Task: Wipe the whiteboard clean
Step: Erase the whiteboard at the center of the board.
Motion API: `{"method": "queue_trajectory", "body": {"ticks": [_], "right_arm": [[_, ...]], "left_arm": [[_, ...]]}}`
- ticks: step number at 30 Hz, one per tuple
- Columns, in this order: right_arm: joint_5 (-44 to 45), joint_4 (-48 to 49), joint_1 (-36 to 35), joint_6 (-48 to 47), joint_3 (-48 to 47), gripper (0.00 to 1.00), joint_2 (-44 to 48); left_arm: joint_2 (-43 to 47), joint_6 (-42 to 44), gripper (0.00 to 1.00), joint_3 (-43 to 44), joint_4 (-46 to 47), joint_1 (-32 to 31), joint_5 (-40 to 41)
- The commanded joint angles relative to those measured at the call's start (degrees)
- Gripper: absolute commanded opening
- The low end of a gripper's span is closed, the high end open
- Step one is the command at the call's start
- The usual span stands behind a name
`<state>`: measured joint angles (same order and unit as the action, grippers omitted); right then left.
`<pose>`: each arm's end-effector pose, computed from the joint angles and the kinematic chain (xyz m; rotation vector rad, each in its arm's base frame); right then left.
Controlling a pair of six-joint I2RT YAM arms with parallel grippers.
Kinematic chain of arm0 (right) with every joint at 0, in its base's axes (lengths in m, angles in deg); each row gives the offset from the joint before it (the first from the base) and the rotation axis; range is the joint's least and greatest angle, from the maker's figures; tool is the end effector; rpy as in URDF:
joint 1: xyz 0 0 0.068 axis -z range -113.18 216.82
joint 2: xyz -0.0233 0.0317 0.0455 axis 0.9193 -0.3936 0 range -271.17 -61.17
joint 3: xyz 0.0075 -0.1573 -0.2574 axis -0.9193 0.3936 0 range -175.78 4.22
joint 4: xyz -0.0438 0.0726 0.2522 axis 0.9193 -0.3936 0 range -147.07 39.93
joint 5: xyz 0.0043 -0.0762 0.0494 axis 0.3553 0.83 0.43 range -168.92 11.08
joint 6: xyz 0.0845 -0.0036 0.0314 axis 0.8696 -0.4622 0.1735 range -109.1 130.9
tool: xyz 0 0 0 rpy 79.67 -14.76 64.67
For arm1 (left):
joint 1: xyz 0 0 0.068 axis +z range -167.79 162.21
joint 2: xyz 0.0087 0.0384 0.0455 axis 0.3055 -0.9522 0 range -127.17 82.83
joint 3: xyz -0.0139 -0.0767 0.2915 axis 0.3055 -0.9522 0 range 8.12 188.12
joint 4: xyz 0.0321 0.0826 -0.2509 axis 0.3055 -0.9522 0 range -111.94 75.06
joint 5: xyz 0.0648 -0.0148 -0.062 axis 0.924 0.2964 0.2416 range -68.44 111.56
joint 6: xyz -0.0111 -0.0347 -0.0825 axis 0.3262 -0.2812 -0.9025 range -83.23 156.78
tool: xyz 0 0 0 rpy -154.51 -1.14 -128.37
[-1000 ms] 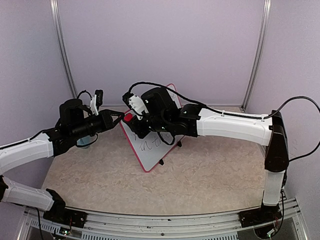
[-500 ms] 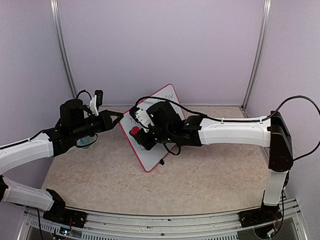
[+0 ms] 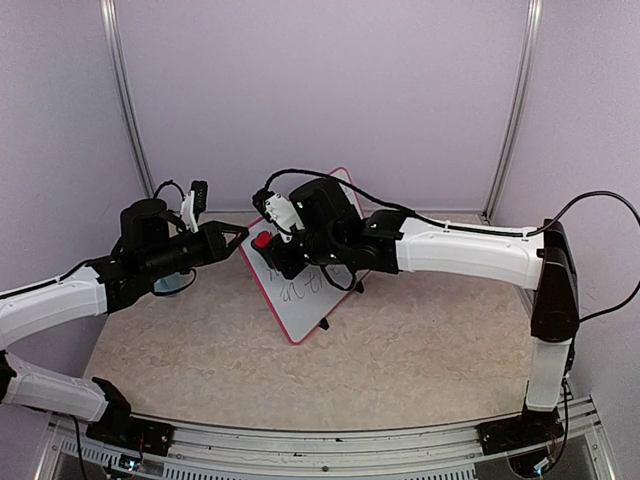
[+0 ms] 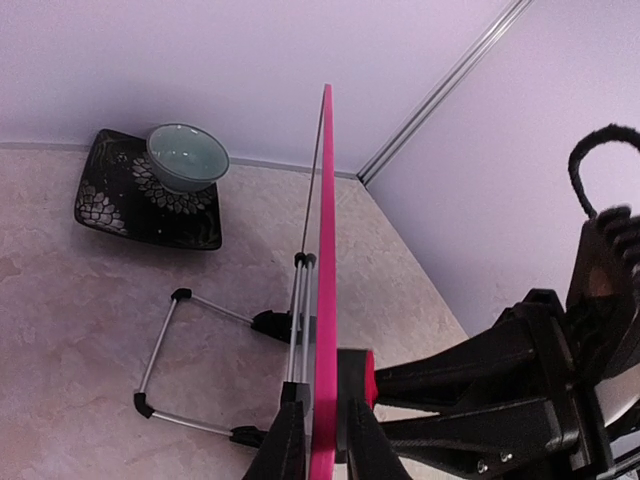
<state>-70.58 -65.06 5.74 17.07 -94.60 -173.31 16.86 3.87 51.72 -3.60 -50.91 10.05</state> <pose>0.2632 0.4521 0.3135 -0.8900 1.9123 0.5690 0.2462 -0.1798 0.3129 0.1585 1.8664 -0.9956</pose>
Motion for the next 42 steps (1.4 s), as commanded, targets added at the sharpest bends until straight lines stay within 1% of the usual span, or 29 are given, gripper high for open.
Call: {"method": "queue_trajectory", "body": {"ticks": [1, 3, 5, 8, 17, 23, 27, 37, 39, 42], "right_arm": [[0.1, -0.3, 1.2, -1.3, -4.2, 0.01, -2.1], [-0.1, -0.4, 1.4, -1.3, -4.4, 0.0, -2.3], [-0.1, -0.6, 1.5, -1.3, -4.1, 0.0, -2.3], [-0.4, -0.3, 1.6, -1.0, -2.6, 0.0, -2.1], [-2.0, 1.8, 1.7, 0.7, 5.1, 0.0, 0.6], [-2.3, 3.1, 1.6, 0.8, 8.4, 0.0, 2.3], [-2.1, 2.7, 1.7, 0.0, 6.3, 0.0, 1.7], [-4.1, -1.2, 3.5, -1.6, -6.7, 0.0, -3.5], [-4.1, -1.7, 3.5, -1.6, -7.6, 0.0, -4.2], [-6.6, -1.5, 3.6, -0.9, -5.9, 0.0, -4.0]], "left_arm": [[1.3, -0.4, 0.16, 1.3, -0.7, -1.2, -1.6], [1.4, -0.3, 0.17, 1.2, -1.1, -1.2, -0.9], [1.3, -0.3, 0.21, 1.2, -1.5, -1.2, -0.7], [1.0, -0.3, 0.21, 0.8, -1.4, -1.3, -0.4], [-0.1, -0.3, 0.01, 0.9, -1.0, -1.5, -0.3], [-0.3, 0.0, 0.0, 1.2, -1.0, -1.4, -0.2], [-0.4, 0.2, 0.0, 1.4, -1.0, -1.5, -0.5], [0.7, 1.3, 0.0, 1.7, -2.8, -1.7, -1.3], [0.7, 1.6, 0.0, 1.8, -3.2, -1.7, -1.4], [0.7, 1.8, 0.0, 2.1, -3.5, -1.7, -1.5]]}}
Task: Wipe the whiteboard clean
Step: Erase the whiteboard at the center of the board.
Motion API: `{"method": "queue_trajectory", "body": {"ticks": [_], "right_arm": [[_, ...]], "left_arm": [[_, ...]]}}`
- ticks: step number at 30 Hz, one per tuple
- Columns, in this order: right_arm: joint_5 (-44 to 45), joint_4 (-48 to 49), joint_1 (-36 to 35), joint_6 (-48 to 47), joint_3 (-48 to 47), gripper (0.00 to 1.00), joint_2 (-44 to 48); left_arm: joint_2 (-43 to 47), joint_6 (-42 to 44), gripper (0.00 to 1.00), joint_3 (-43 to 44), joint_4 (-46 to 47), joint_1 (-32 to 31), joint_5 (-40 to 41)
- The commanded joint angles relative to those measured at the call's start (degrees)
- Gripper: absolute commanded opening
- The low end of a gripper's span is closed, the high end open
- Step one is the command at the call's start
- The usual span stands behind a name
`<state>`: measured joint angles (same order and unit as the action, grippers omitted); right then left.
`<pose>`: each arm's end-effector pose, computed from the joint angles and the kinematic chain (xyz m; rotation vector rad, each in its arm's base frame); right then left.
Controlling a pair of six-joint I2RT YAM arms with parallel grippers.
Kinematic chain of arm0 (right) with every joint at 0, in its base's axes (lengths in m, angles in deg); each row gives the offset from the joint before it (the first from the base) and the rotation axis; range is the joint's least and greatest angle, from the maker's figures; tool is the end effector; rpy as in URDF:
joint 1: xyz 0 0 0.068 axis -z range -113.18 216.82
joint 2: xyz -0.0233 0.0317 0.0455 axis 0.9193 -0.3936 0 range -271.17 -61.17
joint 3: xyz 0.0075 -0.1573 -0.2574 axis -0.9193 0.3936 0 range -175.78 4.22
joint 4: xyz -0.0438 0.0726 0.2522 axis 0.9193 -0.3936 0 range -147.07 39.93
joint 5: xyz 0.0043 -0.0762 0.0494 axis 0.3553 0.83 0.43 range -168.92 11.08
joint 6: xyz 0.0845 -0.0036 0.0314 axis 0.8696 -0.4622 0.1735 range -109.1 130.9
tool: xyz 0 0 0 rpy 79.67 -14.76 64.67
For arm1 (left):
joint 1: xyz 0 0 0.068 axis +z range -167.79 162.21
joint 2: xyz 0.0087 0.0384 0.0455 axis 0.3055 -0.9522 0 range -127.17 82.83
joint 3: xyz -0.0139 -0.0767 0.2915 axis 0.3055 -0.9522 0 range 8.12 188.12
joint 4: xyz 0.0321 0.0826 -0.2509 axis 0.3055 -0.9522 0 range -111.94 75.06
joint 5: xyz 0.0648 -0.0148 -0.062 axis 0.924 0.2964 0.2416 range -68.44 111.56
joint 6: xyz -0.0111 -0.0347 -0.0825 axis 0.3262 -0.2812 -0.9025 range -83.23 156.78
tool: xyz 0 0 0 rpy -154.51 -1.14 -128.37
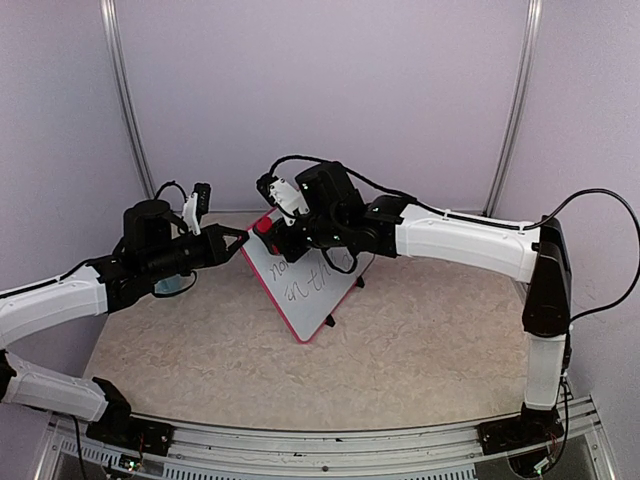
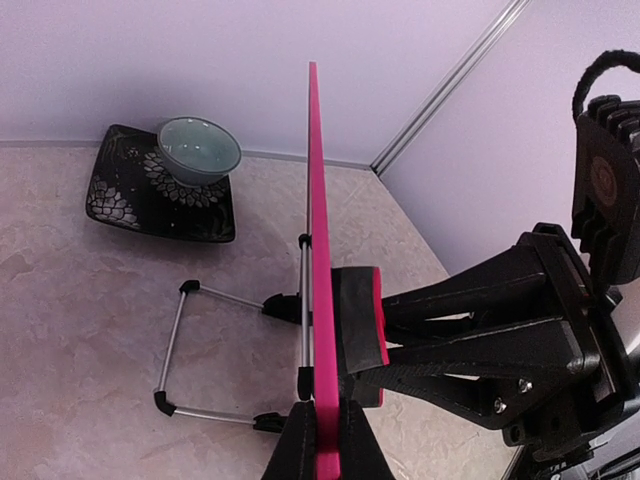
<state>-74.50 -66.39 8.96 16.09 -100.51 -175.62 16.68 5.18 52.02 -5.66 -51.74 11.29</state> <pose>0.2908 0.4511 0.3301 -0.8770 1.8851 0.6103 0.2447 -0.1820 0.3087 0.1748 1.8952 -0.9612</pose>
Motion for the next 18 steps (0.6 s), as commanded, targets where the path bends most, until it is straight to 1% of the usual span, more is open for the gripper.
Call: {"method": "queue_trajectory", "body": {"ticks": [1, 7, 10, 14, 18], "right_arm": [[-3.1, 0.1, 0.3, 0.3, 1.4, 0.0, -1.3], [-2.7, 2.8, 0.3, 1.5, 12.2, 0.0, 2.5], [-2.3, 3.8, 0.3, 1.8, 16.1, 0.0, 4.4], [-2.5, 3.7, 0.4, 1.6, 15.7, 0.0, 4.6], [-2.8, 2.0, 0.4, 0.5, 10.4, 0.0, 2.8]], "left_arm": [[0.8, 0.6, 0.0, 1.8, -1.5, -0.9, -2.8], [0.6, 1.0, 0.0, 2.7, -1.9, -1.0, -3.5], [0.6, 1.2, 0.0, 2.6, -2.0, -1.0, -3.6], [0.7, 1.2, 0.0, 2.4, -1.9, -0.9, -3.5], [0.9, 1.1, 0.0, 2.2, -2.2, -1.0, -3.4]]}}
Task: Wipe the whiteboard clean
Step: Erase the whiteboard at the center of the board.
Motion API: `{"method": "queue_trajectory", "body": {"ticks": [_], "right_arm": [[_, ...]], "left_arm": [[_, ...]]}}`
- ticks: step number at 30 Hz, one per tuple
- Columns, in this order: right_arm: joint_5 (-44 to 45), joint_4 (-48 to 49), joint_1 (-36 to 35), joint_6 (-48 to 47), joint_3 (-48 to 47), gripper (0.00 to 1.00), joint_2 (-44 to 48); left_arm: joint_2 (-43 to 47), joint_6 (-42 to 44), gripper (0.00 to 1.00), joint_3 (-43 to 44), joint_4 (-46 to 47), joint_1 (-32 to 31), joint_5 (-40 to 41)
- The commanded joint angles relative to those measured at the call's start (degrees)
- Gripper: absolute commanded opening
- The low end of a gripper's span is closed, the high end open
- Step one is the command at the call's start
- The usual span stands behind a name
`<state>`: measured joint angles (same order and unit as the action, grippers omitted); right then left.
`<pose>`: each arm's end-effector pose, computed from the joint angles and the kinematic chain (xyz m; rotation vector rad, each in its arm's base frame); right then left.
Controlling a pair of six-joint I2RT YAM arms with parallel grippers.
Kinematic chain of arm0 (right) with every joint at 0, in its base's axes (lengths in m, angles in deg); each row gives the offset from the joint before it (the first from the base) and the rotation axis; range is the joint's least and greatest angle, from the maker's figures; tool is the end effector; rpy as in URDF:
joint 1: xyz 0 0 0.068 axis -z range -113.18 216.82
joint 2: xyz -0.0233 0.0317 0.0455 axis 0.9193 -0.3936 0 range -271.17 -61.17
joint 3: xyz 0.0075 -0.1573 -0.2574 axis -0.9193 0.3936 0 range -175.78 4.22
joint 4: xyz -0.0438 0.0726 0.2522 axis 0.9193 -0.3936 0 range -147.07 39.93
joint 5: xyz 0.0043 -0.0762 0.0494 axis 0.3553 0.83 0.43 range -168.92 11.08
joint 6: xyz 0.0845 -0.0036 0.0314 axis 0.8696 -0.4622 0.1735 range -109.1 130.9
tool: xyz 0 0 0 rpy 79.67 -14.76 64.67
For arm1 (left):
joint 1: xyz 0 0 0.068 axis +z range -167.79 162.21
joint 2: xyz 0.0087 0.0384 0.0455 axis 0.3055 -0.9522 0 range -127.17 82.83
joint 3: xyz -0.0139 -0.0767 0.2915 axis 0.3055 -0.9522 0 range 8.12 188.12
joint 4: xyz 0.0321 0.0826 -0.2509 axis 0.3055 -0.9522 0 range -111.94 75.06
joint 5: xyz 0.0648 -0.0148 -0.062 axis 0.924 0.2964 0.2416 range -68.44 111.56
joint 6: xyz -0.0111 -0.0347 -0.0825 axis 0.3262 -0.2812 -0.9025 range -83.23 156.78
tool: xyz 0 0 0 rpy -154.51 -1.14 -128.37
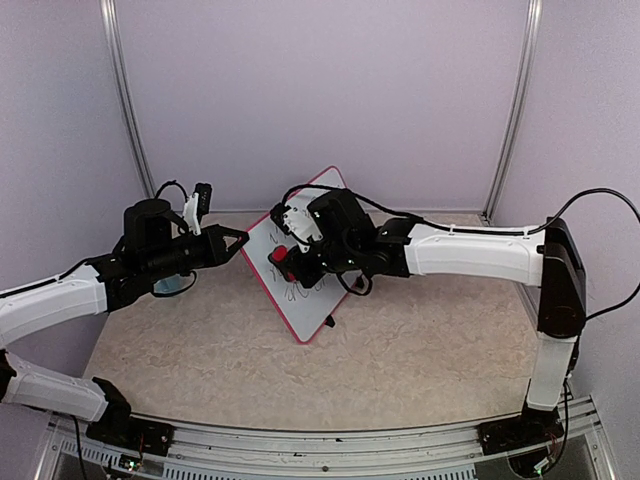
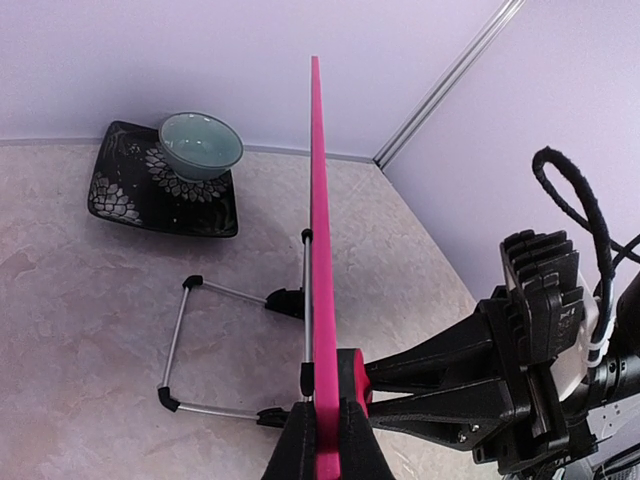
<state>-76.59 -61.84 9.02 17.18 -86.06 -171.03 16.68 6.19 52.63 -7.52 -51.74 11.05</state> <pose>0.2731 0.4275 0.2822 -0.9249 1.9745 0.6122 0.2441 -0.1820 0.3081 0.1936 1.9138 -0.9462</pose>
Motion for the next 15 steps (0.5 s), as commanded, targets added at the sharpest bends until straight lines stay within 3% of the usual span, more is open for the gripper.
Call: {"method": "queue_trajectory", "body": {"ticks": [1, 9, 15], "right_arm": [[-0.7, -2.9, 0.2, -0.9, -5.7, 0.0, -2.3], [-0.8, -6.4, 0.6, -2.2, -16.0, 0.0, -6.6], [-1.2, -5.1, 1.2, -1.3, -10.3, 0.0, -5.1]], "left_arm": [[1.0, 0.1, 0.0, 1.6, -0.4, -1.0, -3.3], [1.4, 0.3, 0.0, 1.7, -0.9, -1.0, -3.3], [2.0, 0.5, 0.0, 1.8, -1.3, -1.1, -3.2]]}}
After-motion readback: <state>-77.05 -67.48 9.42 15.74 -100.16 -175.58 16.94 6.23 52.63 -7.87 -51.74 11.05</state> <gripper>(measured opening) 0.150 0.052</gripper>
